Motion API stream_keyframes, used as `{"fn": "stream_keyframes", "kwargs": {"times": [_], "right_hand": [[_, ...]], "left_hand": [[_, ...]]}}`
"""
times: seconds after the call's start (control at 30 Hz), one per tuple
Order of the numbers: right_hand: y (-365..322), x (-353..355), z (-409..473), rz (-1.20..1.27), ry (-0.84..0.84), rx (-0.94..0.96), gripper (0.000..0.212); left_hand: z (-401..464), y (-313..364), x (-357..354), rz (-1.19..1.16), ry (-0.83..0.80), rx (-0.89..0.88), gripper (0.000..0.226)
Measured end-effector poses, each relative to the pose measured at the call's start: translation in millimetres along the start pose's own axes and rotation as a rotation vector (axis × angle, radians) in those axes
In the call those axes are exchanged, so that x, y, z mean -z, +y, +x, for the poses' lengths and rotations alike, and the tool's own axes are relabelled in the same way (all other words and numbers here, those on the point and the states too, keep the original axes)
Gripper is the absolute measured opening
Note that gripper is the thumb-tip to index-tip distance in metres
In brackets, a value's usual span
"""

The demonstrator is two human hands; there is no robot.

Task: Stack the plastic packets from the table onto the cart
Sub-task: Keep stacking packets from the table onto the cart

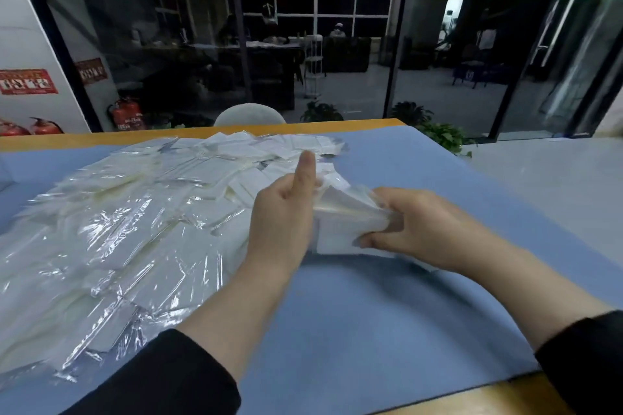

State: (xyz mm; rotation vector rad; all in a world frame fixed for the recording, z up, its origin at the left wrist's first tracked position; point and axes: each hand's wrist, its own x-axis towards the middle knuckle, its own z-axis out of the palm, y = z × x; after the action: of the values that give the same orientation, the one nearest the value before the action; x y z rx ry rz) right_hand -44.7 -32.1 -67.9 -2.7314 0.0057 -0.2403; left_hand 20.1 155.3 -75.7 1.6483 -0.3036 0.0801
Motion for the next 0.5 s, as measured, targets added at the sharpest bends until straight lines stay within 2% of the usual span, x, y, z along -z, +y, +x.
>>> {"fn": "stream_keyframes", "kwargs": {"times": [0.1, 0.13, 0.2, 0.27, 0.3, 0.37, 0.5], "right_hand": [[1, -4, 0, -0.034, -0.015, 0.013, 0.043], [-1, -5, 1, -0.056, -0.016, 0.027, 0.044], [-4, -6, 4, -0.106, -0.007, 0.057, 0.045], [-6, -6, 5, -0.155, -0.012, 0.053, 0.049], [-6, -5, 6, -0.173, -0.023, 0.042, 0.051], [-7, -5, 6, -0.205, -0.039, 0.030, 0.051], [-13, -8, 7, -0.241, -0.022, 0.046, 0.047]], "left_hand": [[6, -3, 1, 0.023, -0.037, -0.052, 0.079], [7, -5, 0, 0.054, -0.047, -0.066, 0.076], [10, -9, 0, 0.149, -0.031, -0.089, 0.059], [11, -14, -1, 0.144, -0.005, -0.120, 0.040], [10, -13, -1, 0.095, -0.008, -0.126, 0.041], [6, -10, -3, 0.059, -0.038, -0.143, 0.059], [6, -11, -8, 0.233, -0.084, -0.123, 0.051]]}}
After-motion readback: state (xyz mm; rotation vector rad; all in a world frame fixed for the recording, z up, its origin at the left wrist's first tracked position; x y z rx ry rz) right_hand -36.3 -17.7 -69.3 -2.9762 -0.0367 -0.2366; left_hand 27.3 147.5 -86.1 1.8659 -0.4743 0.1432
